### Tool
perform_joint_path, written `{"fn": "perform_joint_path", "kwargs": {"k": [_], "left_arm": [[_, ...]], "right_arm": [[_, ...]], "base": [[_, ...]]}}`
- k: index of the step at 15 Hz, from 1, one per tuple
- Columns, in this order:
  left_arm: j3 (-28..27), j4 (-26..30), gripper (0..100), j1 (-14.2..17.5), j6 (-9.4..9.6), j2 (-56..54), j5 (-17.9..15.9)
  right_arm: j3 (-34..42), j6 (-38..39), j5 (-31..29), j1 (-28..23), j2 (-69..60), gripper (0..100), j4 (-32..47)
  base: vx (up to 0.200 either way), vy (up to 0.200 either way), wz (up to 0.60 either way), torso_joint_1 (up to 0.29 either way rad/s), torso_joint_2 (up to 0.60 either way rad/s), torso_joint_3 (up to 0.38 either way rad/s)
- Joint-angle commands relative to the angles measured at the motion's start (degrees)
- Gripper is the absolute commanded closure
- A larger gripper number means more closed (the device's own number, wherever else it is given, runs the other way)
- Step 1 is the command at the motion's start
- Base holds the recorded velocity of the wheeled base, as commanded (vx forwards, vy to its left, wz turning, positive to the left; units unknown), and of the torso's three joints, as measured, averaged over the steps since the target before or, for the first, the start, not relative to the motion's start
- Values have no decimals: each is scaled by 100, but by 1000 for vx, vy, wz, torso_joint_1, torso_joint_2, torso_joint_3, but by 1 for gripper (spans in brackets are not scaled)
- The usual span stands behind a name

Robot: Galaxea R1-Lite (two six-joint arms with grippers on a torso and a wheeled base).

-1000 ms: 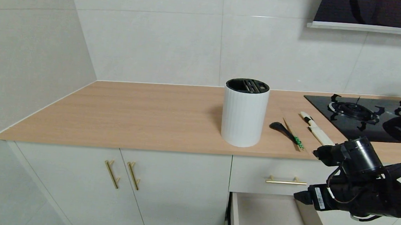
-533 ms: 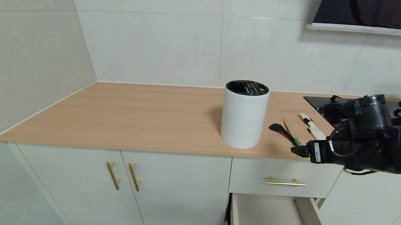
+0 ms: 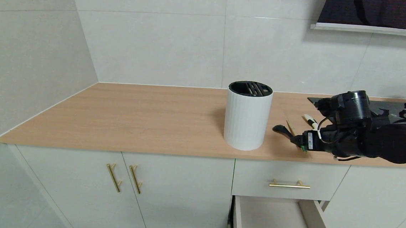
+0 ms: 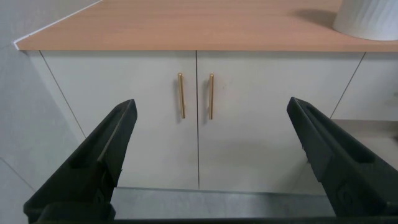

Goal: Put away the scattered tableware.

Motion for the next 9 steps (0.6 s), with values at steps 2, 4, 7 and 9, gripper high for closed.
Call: {"fn": "perform_joint_path", "kwargs": {"k": [2,4,7,9], "left_arm": [[0,-1,0,2,-3,9,1],[0,-1,0,2,-3,0,1],[0,-1,0,2,-3,9,1],[0,-1,0,2,-3,9,1]], "right_arm": [[-1,65,-203,-49,501,0,-377],[-1,47,-274,-110,668,0,-509],[-19,47,-283,-128,826,0,-562],[-10,56,-283,-154,852,0,-694]], "base": [[0,0,0,0,0,0],[0,0,0,0,0,0],[0,0,0,0,0,0],[0,0,0,0,0,0]]}}
